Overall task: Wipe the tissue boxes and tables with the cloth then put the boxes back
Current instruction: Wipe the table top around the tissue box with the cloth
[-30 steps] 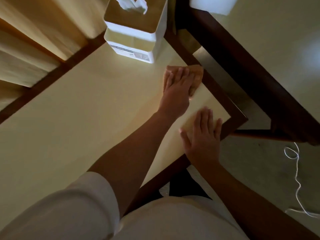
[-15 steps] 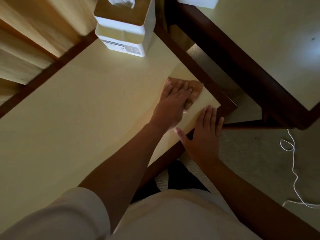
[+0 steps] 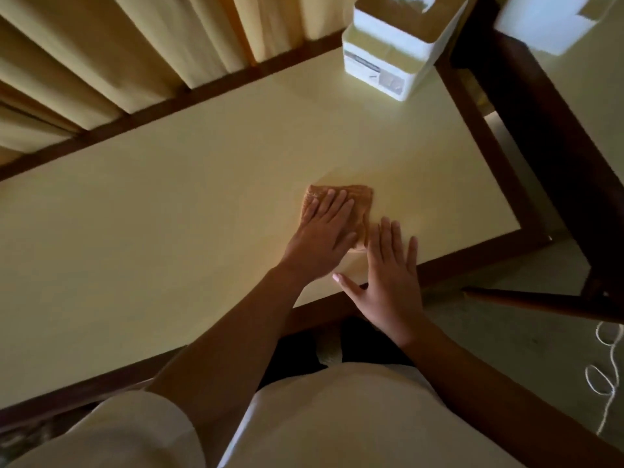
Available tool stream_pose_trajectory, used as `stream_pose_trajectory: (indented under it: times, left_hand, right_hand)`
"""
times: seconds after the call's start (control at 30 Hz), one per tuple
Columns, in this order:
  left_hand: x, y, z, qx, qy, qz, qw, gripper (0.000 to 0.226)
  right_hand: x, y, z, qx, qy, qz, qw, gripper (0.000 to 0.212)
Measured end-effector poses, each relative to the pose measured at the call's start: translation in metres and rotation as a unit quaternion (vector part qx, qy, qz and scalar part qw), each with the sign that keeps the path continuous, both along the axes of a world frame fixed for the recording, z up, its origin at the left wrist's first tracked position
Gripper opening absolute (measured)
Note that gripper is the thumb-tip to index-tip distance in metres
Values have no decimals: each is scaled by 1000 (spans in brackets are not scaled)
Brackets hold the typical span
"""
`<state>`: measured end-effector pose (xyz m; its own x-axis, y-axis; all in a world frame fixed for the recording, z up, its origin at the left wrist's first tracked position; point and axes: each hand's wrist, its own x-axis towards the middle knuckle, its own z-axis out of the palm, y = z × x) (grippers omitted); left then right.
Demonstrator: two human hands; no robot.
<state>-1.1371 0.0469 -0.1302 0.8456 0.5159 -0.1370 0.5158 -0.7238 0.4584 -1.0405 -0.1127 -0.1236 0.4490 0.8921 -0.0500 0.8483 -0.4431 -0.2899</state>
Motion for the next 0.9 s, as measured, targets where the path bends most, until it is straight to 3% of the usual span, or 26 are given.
stream_pose_trajectory:
  times: [0.17, 0.3, 0.43, 0.6, 0.9]
  left_hand:
    - [-58, 1, 1, -24, 0, 65, 998, 67]
    - [-104, 0, 5, -48, -11, 103, 993, 70]
    - [-164, -3, 10, -65, -25, 113, 991, 64]
    - [-245, -7, 8, -10, 4, 66, 998, 60]
    - [-362, -2, 7, 40, 49, 94, 994, 72]
  right_hand:
    - [-33, 14, -2, 13, -4, 131, 991, 90]
    - [-64, 18, -6, 2, -26, 162, 986, 69]
    - [-113, 18, -6, -3, -44, 182, 982, 68]
    - [-189, 17, -3, -16, -54, 178, 982, 65]
    - [-294, 37, 0, -43, -55, 213, 975, 67]
